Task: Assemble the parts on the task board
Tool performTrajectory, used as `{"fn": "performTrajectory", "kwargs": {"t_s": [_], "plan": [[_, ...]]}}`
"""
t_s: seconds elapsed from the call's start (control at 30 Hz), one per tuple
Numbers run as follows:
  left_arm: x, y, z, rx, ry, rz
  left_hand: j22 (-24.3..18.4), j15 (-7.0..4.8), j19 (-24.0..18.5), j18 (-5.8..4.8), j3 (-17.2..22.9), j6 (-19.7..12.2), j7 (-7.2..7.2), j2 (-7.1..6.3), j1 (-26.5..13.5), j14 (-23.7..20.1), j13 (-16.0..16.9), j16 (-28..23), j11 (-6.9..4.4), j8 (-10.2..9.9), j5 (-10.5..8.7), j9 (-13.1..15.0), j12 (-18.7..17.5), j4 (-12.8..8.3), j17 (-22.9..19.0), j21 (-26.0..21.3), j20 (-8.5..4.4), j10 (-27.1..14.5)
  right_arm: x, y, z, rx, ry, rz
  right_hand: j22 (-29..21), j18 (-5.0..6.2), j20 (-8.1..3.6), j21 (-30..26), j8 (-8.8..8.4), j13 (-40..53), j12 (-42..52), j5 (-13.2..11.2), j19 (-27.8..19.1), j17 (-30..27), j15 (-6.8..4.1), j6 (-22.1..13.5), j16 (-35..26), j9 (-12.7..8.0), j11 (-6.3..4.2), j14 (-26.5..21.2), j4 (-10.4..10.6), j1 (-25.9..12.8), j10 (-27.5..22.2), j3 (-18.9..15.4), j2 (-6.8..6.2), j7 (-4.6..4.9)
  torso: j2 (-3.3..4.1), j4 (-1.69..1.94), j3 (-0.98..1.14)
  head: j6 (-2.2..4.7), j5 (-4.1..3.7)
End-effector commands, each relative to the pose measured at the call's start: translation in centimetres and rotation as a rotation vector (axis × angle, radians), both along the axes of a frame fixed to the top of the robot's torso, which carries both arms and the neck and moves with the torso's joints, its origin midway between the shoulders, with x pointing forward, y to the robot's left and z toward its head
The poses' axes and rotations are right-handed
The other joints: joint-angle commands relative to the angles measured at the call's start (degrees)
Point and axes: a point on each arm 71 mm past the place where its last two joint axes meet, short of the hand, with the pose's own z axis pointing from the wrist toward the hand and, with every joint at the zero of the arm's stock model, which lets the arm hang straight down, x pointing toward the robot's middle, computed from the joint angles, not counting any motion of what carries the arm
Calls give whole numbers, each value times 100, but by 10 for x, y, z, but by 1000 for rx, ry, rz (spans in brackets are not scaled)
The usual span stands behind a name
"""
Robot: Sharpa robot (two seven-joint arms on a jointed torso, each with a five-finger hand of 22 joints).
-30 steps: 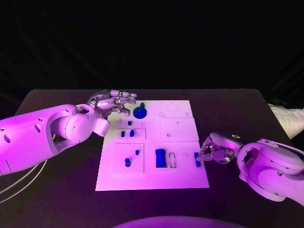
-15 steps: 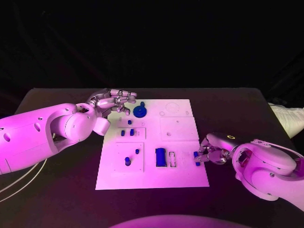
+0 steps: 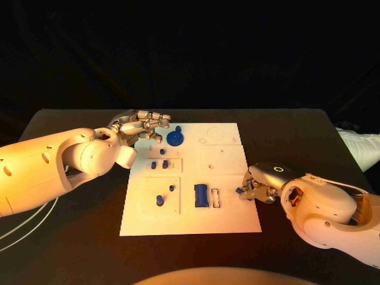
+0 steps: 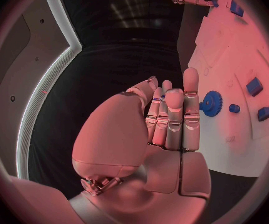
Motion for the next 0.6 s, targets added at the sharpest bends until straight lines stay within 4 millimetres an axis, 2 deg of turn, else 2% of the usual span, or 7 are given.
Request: {"fn": "performTrajectory", "kwargs": {"t_s": [0.03,0.3,0.4,0.47,0.57,0.6], "plan": [[-1,-2,1,-8,-1,-22,-7,8,3,112,-6,-41,5,9,24,-47,9,-26,-1,38,21,-9,26,-31,-8,-34,25,-53,-3,-5,-16,-130,52,11,6,-120,-30,24,38,-3,-21,-21,19,638,-35,33,17,19,-36,426,-65,269,0,115,130,-7,-4,-4,-2,-6,-3],[-1,-3,1,-10,1,-22,-8,7,3,112,-3,-43,6,10,34,-48,9,-27,-1,41,22,-9,31,-37,-9,-36,25,-55,-4,-3,-18,-125,60,15,6,-121,-24,19,-7,-15,-53,99,16,633,-21,14,10,13,-19,423,-119,213,-13,217,80,18,-3,-5,-5,-12,-21],[-1,-3,1,-11,1,-24,-8,7,3,112,-3,-43,6,10,34,-48,9,-27,-1,41,22,-9,31,-37,-9,-36,25,-55,-5,-2,-16,-71,59,-8,7,-120,-19,18,-42,-17,-67,424,16,627,-17,7,2,12,-17,421,-117,114,-12,338,66,21,-2,-7,-2,-7,-19],[-1,-3,1,-11,1,-25,-8,7,3,112,-3,-43,6,10,34,-48,9,-27,-1,41,22,-9,31,-37,-9,-36,25,-55,-5,-3,-15,-2,70,-42,-5,-118,-15,10,-93,-45,-112,567,10,590,-5,-55,-24,-1,1,413,-30,-22,-31,398,92,37,3,-1,2,-4,-12],[-1,-3,1,-10,2,-24,-8,7,3,112,-3,-43,6,10,34,-48,9,-27,-1,41,22,-9,31,-37,-9,-36,25,-55,-7,-3,-12,117,104,-108,-25,-113,-15,-3,-133,-51,-127,661,1,576,3,-101,-37,-6,15,410,47,-132,-39,514,141,55,4,6,9,-2,-10],[-1,-4,1,-10,2,-24,-10,7,3,113,0,-44,7,13,42,-51,10,-30,0,44,22,-9,37,-42,-15,-39,25,-60,-8,-4,-10,170,118,-138,-28,-112,-12,-5,-143,-42,-117,672,0,578,6,-106,-37,-3,17,410,80,-191,-35,563,135,57,-3,10,3,-7,-14]]}}
